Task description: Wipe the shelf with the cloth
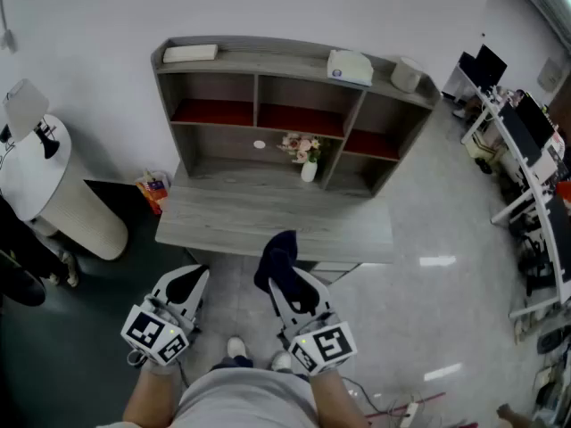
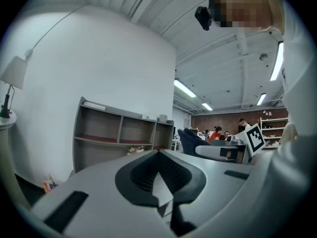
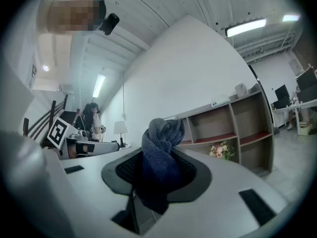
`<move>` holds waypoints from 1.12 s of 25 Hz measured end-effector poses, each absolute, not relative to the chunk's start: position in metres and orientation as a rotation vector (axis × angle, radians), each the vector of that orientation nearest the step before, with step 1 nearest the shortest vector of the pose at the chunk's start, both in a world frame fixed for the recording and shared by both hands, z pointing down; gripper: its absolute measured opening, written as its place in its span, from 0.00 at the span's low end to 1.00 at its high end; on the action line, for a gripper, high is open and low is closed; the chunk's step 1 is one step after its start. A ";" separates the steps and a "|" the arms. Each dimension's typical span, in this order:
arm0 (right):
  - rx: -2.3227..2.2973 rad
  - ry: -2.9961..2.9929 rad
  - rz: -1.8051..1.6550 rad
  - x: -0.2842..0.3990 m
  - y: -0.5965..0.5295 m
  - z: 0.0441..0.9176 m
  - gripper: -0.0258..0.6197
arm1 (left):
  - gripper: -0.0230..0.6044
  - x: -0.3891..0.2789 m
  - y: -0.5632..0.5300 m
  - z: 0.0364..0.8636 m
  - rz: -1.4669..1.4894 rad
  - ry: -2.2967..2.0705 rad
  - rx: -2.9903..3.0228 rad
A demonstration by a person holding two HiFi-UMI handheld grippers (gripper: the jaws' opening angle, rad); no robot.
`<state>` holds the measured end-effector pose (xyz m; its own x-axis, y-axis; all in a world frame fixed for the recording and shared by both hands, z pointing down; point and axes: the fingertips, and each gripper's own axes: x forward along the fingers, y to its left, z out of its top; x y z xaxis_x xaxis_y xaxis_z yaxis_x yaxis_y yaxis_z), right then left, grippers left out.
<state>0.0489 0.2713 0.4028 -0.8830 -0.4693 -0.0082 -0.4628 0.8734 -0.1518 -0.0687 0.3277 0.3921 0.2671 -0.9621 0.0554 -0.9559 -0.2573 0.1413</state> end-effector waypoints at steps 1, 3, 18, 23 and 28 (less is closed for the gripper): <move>-0.755 3.000 -0.224 0.045 0.270 0.403 0.24 | 0.06 -0.073 0.326 0.391 -0.070 -1.820 2.381; -0.772 3.004 -0.216 0.038 0.268 0.404 0.24 | 0.06 -0.081 0.324 0.390 -0.082 -1.823 2.388; -0.882 2.951 -0.294 -0.011 0.257 0.419 0.24 | 0.06 -0.138 0.318 0.410 -0.183 -1.642 2.409; -0.911 2.942 -0.324 -0.018 0.243 0.429 0.24 | 0.06 -0.146 0.300 0.422 -0.175 -1.607 2.395; -0.921 2.917 -0.391 -0.020 0.208 0.439 0.25 | 0.06 -0.149 0.270 0.425 -0.158 -1.606 2.394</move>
